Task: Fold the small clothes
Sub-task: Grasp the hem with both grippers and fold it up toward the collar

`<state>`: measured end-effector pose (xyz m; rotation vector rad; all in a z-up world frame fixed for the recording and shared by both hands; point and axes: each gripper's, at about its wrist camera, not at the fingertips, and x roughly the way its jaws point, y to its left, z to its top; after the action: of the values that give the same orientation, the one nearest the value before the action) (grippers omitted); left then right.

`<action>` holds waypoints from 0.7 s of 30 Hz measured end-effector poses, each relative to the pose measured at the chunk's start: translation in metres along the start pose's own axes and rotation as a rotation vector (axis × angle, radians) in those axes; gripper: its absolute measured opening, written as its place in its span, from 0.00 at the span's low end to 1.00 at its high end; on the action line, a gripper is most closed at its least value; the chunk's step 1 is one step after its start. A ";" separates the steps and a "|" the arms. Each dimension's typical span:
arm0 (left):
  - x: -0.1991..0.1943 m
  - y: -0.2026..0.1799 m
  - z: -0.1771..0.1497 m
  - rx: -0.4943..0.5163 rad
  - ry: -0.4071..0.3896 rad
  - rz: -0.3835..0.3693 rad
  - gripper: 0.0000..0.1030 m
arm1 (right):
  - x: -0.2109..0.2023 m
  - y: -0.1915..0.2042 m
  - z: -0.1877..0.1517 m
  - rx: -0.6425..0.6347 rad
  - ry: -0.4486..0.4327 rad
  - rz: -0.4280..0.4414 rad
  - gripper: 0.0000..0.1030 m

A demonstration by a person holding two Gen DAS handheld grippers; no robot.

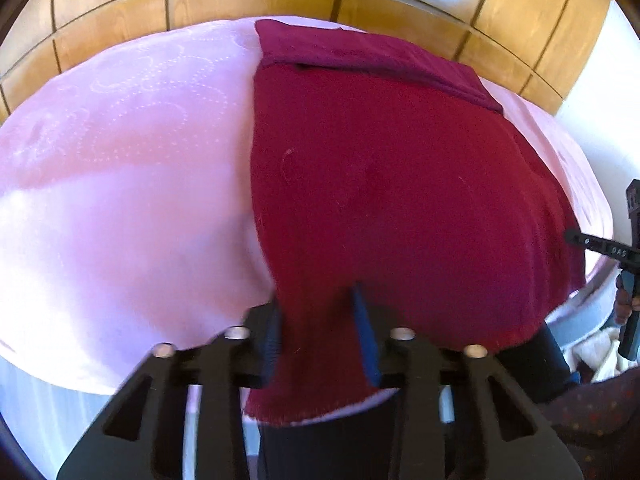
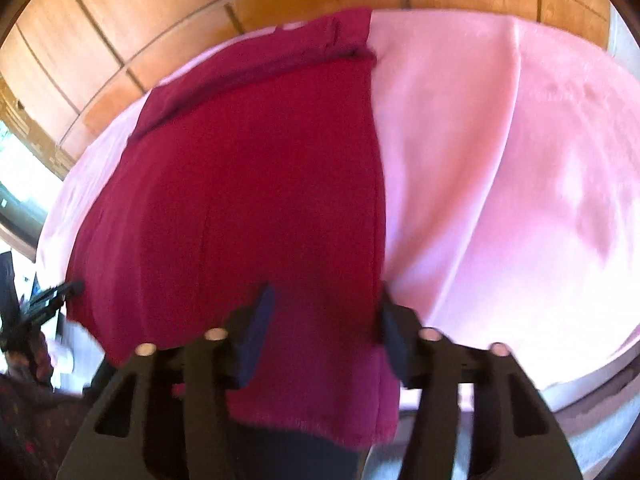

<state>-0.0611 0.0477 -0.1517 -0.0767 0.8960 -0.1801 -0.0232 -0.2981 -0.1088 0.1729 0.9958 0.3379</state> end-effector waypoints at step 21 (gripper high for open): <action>0.026 0.032 0.160 -0.246 -0.185 -0.243 0.09 | 0.022 0.002 0.138 0.172 -0.164 0.169 0.09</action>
<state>0.0837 0.0728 -0.0767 -0.4262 0.7195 -0.2835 0.1036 -0.2867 -0.0522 0.4358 0.8491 0.3857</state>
